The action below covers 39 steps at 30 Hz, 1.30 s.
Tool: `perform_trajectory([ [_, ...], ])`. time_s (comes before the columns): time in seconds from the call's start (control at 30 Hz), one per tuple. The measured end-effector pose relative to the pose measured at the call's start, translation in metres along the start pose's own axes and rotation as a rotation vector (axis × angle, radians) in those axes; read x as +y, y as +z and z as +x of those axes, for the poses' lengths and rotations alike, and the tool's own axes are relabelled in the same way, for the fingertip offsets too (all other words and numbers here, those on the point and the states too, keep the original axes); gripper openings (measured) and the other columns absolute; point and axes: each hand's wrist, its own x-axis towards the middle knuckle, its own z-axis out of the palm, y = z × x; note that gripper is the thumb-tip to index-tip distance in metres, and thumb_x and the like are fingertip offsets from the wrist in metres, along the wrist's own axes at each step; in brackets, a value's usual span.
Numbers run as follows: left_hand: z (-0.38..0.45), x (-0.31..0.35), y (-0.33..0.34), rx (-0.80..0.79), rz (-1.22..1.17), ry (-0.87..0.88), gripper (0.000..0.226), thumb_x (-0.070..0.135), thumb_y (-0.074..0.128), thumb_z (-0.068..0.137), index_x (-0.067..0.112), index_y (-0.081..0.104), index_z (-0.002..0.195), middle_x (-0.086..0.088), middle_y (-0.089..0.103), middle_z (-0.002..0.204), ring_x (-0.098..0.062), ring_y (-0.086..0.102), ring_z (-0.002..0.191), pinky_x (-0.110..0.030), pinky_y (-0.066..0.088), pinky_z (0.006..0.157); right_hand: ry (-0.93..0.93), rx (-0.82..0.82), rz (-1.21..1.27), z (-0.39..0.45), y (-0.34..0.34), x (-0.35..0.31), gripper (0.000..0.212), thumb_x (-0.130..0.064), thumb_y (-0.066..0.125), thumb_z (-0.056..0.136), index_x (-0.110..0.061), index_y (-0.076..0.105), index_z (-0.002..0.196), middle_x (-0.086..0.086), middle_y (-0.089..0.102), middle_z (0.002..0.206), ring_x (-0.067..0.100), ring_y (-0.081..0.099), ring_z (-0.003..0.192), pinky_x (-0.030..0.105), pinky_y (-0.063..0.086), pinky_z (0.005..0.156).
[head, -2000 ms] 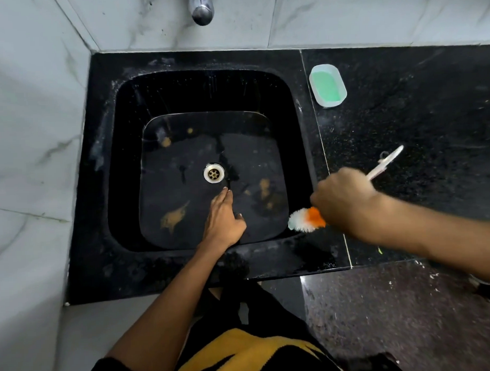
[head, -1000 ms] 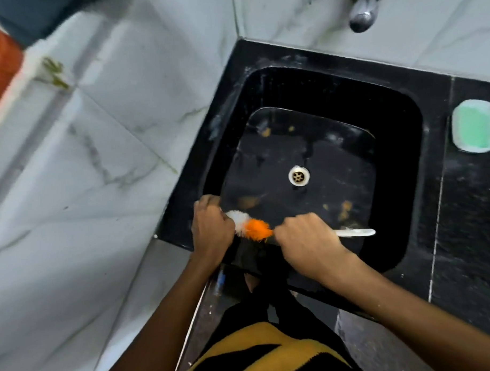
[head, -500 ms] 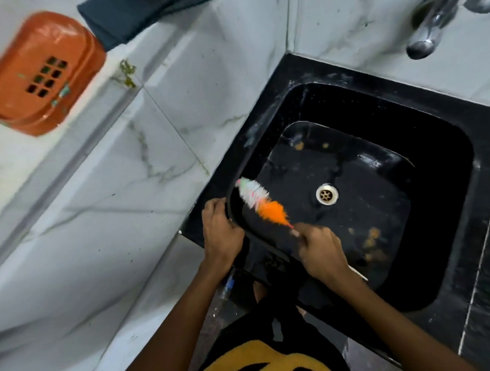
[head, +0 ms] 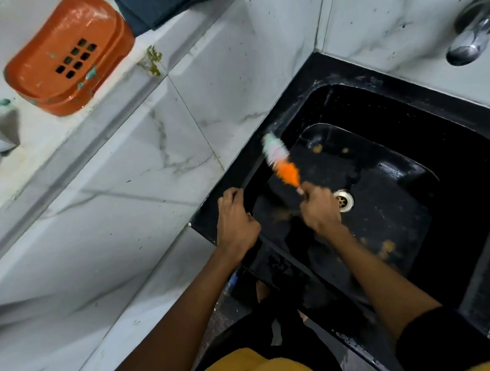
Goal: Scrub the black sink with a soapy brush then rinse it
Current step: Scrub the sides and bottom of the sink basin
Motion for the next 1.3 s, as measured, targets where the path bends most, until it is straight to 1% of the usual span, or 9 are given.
perform_trajectory([
  [0.13,-0.002,0.001,-0.001,-0.009,-0.045,-0.028,0.071,-0.001,0.062,0.08,0.001,0.037,0.147,-0.006,0.034,0.145,-0.021,0.03,0.133,-0.014,0.029,0.094,-0.176,-0.12,-0.123,-0.018,0.002,0.001,0.015,-0.02,0.05,0.087,-0.022,0.058,0.1,0.017,0.066,0.081,0.041,0.063,0.078,0.039,0.045,0.064],
  [0.3,-0.002,-0.005,0.001,-0.005,-0.118,-0.054,0.072,-0.002,0.062,0.08,0.001,0.036,0.147,-0.007,0.034,0.145,-0.022,0.034,0.136,-0.018,0.029,0.106,0.147,0.0,0.045,0.047,-0.025,0.006,0.018,-0.02,0.047,0.092,-0.018,0.063,0.099,0.019,0.064,0.09,0.042,0.059,0.088,0.039,0.043,0.071],
  [0.5,-0.002,-0.013,-0.001,0.065,-0.204,-0.071,0.072,-0.007,0.059,0.076,0.006,0.042,0.144,-0.003,0.039,0.138,-0.023,0.044,0.13,-0.035,0.04,0.112,-0.209,-0.272,-0.143,-0.033,0.013,0.024,0.034,-0.023,0.055,0.083,-0.035,0.059,0.114,0.012,0.069,0.087,0.038,0.065,0.084,0.039,0.052,0.071],
  [0.67,-0.01,-0.016,-0.002,0.085,-0.195,-0.068,0.073,0.001,0.049,0.067,0.002,0.047,0.14,-0.008,0.046,0.137,-0.026,0.045,0.129,-0.042,0.04,0.111,0.055,-0.049,-0.03,0.021,0.001,0.025,0.022,-0.013,0.051,0.083,-0.02,0.063,0.1,0.021,0.066,0.089,0.043,0.061,0.087,0.042,0.05,0.072],
  [0.77,-0.011,-0.015,-0.003,0.091,-0.184,-0.069,0.071,0.001,0.051,0.069,0.001,0.047,0.14,-0.01,0.047,0.138,-0.026,0.045,0.129,-0.041,0.039,0.112,0.097,-0.012,0.057,0.031,-0.002,0.024,0.019,-0.017,0.049,0.089,-0.019,0.063,0.101,0.022,0.066,0.089,0.044,0.06,0.085,0.043,0.051,0.071],
  [0.93,-0.004,-0.015,-0.002,0.07,-0.149,-0.072,0.069,-0.007,0.059,0.076,0.002,0.046,0.143,-0.008,0.046,0.141,-0.023,0.04,0.133,-0.028,0.033,0.114,-0.227,-0.256,-0.039,-0.037,0.033,0.015,0.032,-0.017,0.052,0.08,-0.03,0.056,0.108,0.011,0.069,0.091,0.037,0.064,0.085,0.037,0.048,0.068],
  [1.03,-0.003,-0.013,0.0,0.062,-0.125,-0.066,0.069,-0.007,0.058,0.076,0.001,0.045,0.143,-0.009,0.046,0.141,-0.023,0.039,0.133,-0.019,0.026,0.11,-0.069,-0.156,-0.021,-0.02,0.026,0.025,0.007,-0.021,0.049,0.088,-0.022,0.053,0.094,0.017,0.066,0.085,0.041,0.06,0.083,0.037,0.041,0.062],
  [1.1,-0.003,-0.011,0.0,0.052,-0.126,-0.07,0.069,-0.007,0.058,0.076,0.0,0.044,0.143,-0.009,0.045,0.142,-0.023,0.038,0.134,-0.017,0.023,0.109,0.012,-0.089,0.034,-0.003,0.019,0.03,0.01,-0.028,0.047,0.094,-0.021,0.051,0.088,0.018,0.064,0.082,0.04,0.059,0.081,0.037,0.041,0.061],
  [1.3,-0.003,-0.01,0.0,0.062,-0.129,-0.07,0.067,-0.008,0.059,0.076,0.003,0.047,0.141,-0.007,0.045,0.14,-0.022,0.038,0.133,-0.016,0.026,0.103,-0.199,-0.313,0.044,-0.046,0.036,0.034,0.015,-0.034,0.046,0.095,-0.029,0.056,0.105,0.01,0.068,0.09,0.038,0.062,0.087,0.038,0.05,0.069],
])
